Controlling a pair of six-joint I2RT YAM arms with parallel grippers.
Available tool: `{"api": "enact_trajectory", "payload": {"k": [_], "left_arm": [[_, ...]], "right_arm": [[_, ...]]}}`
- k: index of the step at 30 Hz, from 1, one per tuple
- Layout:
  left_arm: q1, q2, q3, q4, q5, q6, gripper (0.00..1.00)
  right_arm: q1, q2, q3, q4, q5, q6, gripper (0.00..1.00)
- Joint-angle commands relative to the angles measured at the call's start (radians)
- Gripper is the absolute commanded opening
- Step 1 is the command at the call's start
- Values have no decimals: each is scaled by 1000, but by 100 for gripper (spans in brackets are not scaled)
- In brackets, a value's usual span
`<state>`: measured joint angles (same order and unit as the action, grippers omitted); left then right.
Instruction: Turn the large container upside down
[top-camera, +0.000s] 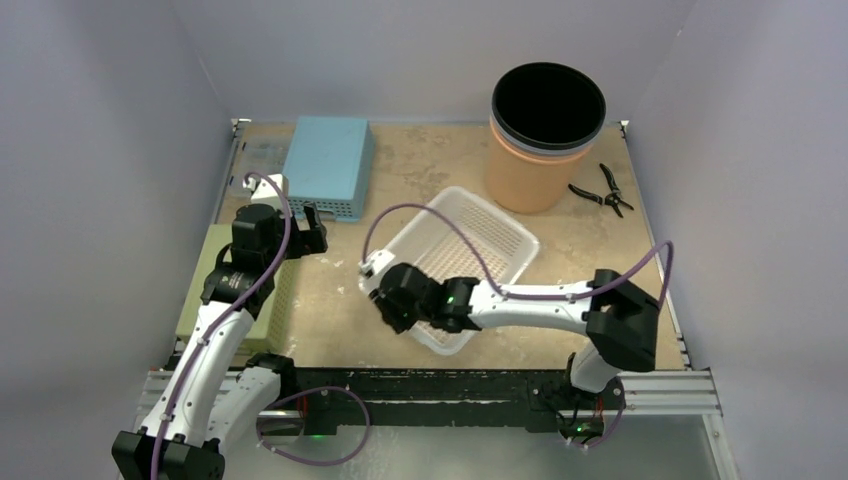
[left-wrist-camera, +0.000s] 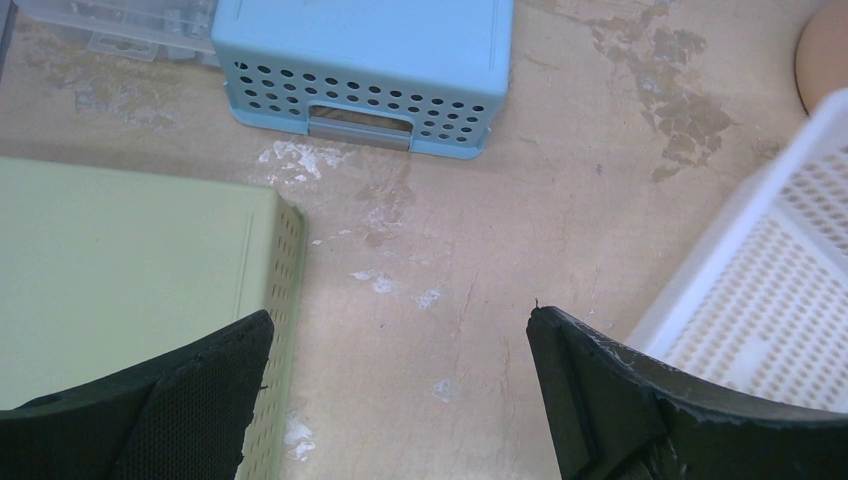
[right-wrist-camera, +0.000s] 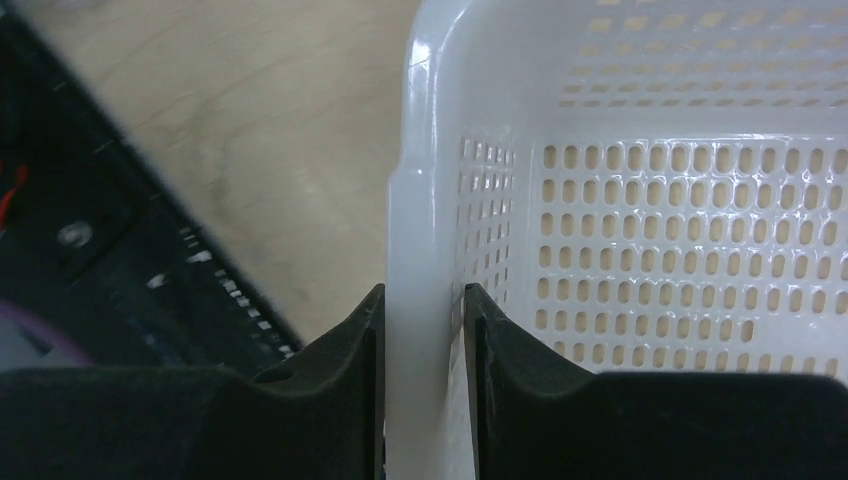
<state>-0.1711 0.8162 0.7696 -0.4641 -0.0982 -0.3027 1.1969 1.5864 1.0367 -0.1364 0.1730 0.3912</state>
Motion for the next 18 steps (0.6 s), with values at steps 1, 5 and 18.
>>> {"api": "enact_trajectory", "payload": {"k": [1,5,18], "left_arm": [[0,5,-4,28,-8,6,99],[0,11,-2,24,-15,3,98],[0,132,-4,52,192,33,94]], "right_arm": [[141,70,112,78,-120,-139,26],[209,121,150,101,-142,-200,27],[237,-118,-10,130,96,-207,60]]}}
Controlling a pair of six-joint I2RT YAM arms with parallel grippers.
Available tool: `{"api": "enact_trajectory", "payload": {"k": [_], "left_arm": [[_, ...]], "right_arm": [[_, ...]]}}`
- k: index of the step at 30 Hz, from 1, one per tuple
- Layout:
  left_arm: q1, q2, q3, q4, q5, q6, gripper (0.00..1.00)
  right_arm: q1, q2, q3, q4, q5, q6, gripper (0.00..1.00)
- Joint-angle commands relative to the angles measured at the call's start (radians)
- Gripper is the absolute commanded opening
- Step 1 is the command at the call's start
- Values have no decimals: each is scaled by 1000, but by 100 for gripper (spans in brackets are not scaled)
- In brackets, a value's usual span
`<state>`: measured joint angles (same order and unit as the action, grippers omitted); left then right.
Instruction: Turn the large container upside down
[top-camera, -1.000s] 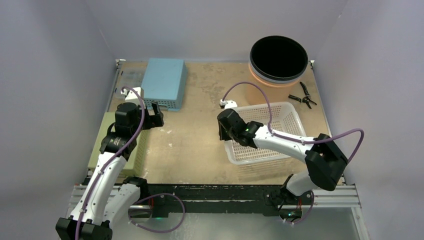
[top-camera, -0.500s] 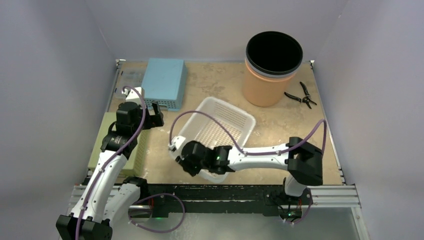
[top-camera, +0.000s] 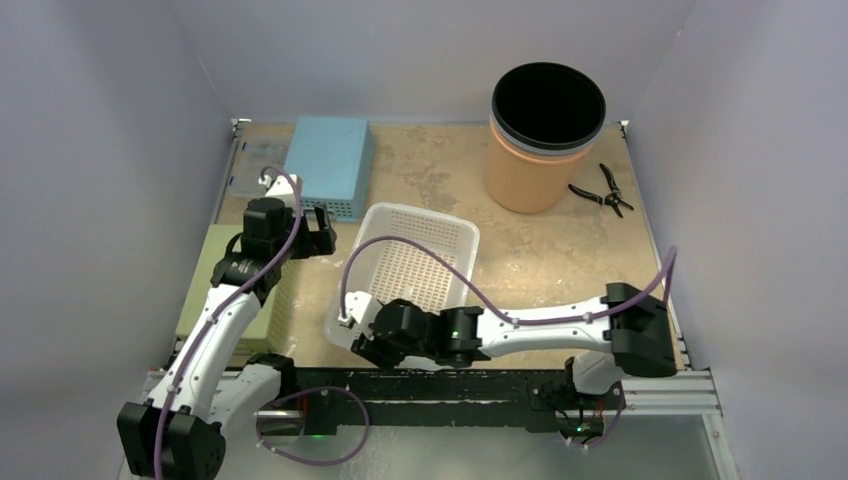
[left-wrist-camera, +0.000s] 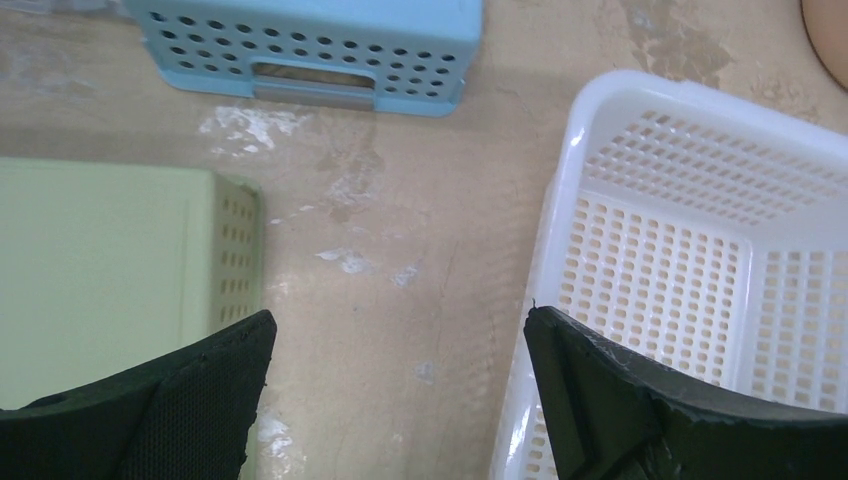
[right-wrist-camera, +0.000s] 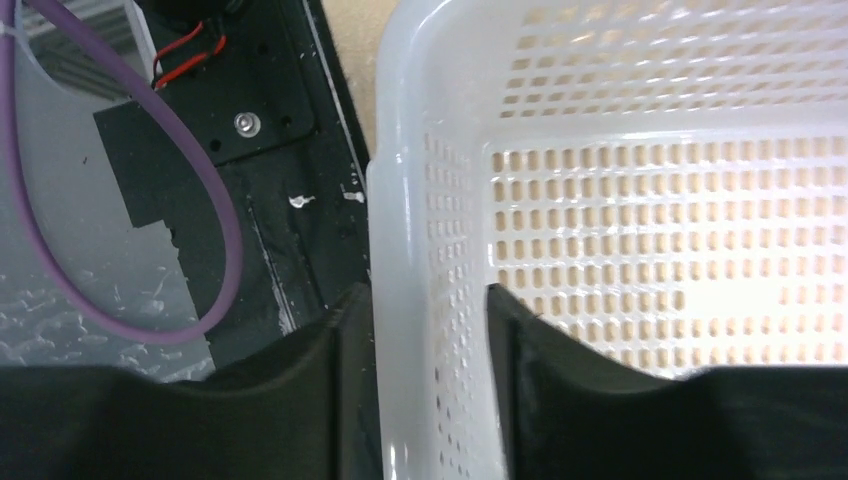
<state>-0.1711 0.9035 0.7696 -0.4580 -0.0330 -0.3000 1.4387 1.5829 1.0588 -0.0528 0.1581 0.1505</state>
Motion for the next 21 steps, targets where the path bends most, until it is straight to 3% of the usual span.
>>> {"api": "enact_trajectory", "payload": {"k": [1,7,9,12,15,21], "left_arm": [[1,59,-3,47,153,33,92],[-1,120,-6,70,294,53,87],[-2,137,-9,79,332,55,86],[-4,172,-6,80,378,60,81],[-15,210,-2,77,405,66,78],[-76,238,3,64,375,70,75]], "right_arm": [[-4,-133,-42,48,117,49,61],[-5,-267,-135,30,293,275,66],[-6,-342,-180,-39,437,464,74],[-15,-438,-236,-250,577,873,87],[-72,-544,-316,-313,561,1049,89],[-294,-774,-480,-190,380,1059,81]]}}
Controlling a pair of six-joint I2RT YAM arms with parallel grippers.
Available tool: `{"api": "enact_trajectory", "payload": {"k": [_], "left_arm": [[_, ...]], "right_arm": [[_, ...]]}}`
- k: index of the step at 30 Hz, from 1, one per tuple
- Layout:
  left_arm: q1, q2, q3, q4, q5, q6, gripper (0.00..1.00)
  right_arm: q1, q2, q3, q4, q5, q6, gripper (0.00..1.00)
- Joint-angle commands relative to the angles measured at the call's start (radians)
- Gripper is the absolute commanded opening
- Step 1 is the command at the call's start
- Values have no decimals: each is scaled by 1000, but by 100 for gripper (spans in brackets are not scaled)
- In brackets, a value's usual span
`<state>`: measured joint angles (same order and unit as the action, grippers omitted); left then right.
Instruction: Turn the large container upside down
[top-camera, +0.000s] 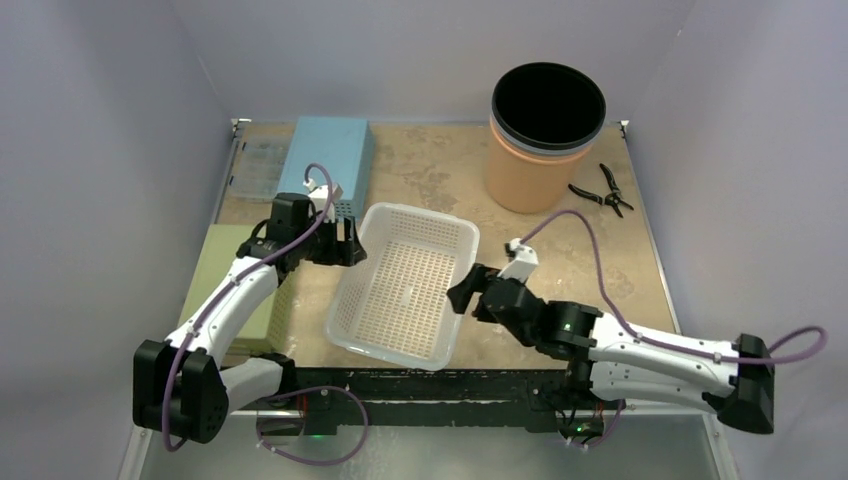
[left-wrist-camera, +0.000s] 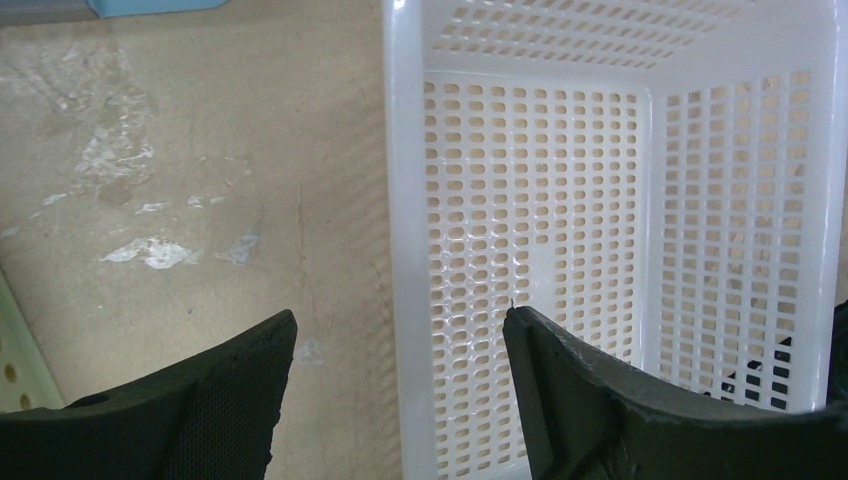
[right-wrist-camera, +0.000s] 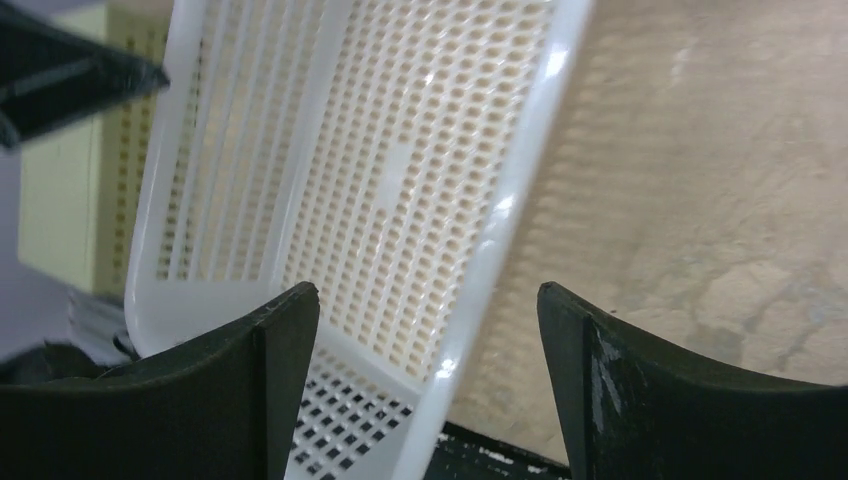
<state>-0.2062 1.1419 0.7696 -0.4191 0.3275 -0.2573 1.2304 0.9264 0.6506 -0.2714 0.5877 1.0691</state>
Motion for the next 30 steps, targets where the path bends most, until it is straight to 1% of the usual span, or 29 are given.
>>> {"api": "enact_trajectory", "payload": {"k": [1,4,6,10,13,16,18,22,26,28,30], "left_arm": [[-52,2,3,23,5,27,74],[-83,17,9,12,-17,29,70],[-98,26,15,5,-31,30,68],[-111,24,14,1,-48,29,63],[-112,23,16,0,-53,28,59],[-113,27,17,-1,-57,29,56],[-113,28,17,-3,-57,30,55],[-115,28,19,-3,-59,32,52],[-115,31,19,-3,-55,33,50],[-115,34,19,-2,-52,33,48],[-116,38,19,-1,-48,34,47]], "right_arm": [[-101,-150,-94,56,-64,142,80],[-151,-217,-166,127,-128,157,77],[-189,-225,-198,174,-187,160,75],[-254,-180,-237,265,-312,163,68],[-304,-137,-270,371,-399,171,64],[-354,-104,-322,493,-501,191,56],[-373,-98,-346,541,-539,204,52],[-414,-135,-411,635,-583,246,50],[-471,-191,-563,884,-661,376,48],[-502,-171,-605,969,-712,418,46],[-515,-131,-612,1011,-754,419,45]]}}
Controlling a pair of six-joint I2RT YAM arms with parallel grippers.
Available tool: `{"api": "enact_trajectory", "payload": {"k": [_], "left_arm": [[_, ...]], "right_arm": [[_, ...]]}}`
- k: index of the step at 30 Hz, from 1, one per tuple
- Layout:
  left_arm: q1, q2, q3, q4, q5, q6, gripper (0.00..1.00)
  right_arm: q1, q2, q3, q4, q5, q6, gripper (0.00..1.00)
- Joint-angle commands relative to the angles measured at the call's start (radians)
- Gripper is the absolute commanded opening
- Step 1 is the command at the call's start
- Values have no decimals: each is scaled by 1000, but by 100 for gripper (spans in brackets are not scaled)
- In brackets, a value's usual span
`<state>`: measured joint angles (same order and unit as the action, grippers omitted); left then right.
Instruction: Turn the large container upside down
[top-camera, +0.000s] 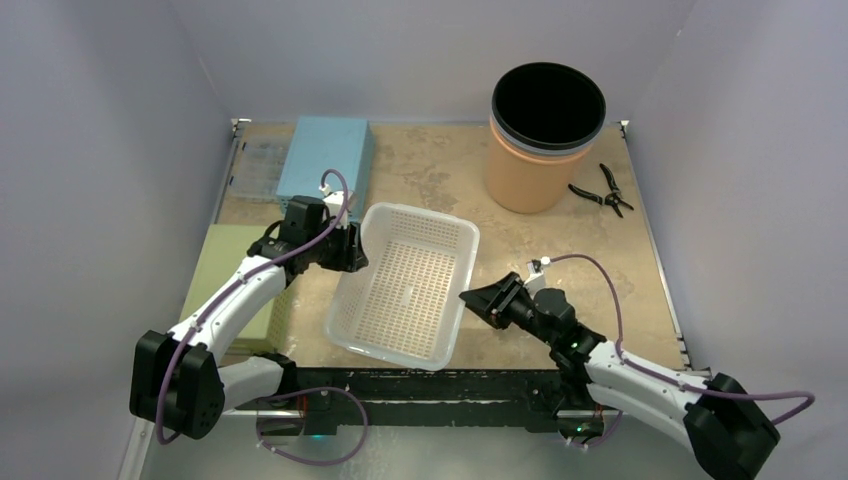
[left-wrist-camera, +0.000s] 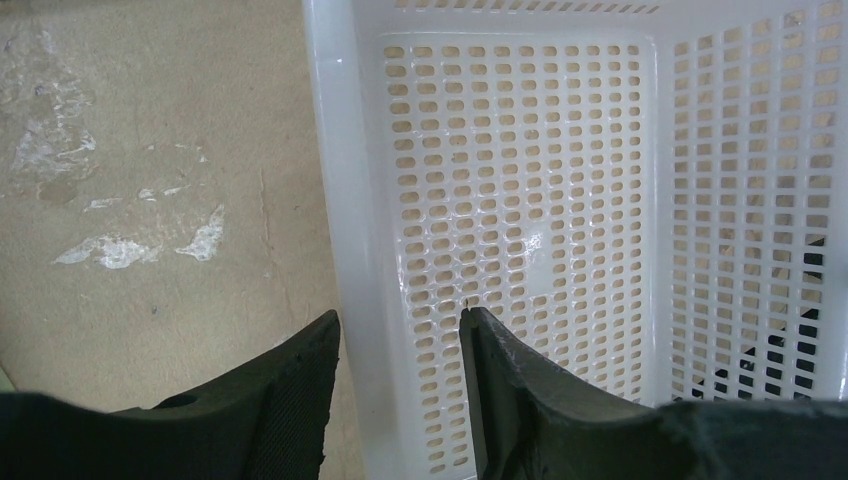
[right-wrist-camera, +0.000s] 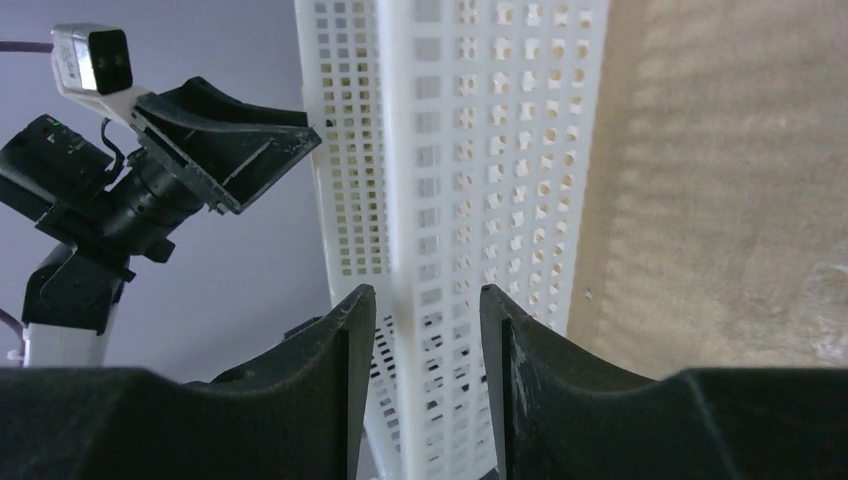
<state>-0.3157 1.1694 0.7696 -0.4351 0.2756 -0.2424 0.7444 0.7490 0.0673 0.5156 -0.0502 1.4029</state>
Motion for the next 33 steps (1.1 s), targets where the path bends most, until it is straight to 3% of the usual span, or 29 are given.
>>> {"api": "enact_trajectory", "payload": {"k": [1,11,17,24,33], "left_arm": [[-6,12,19,15,7,20,45],[-12,23,19,16,19,22,39],[-21,25,20,16,20,23,37],[-22,22,21,15,19,25,37],[-22,-68,20,5,-103,9,71]], "right_arm": [[-29,69,-22,238,-129,74,43],[-42,265,-22,521,-201,100,27],[-46,298,5,571,-209,76,16],[-46,227,95,380,-196,-35,0],[-46,99,320,-139,-69,-302,0]]}}
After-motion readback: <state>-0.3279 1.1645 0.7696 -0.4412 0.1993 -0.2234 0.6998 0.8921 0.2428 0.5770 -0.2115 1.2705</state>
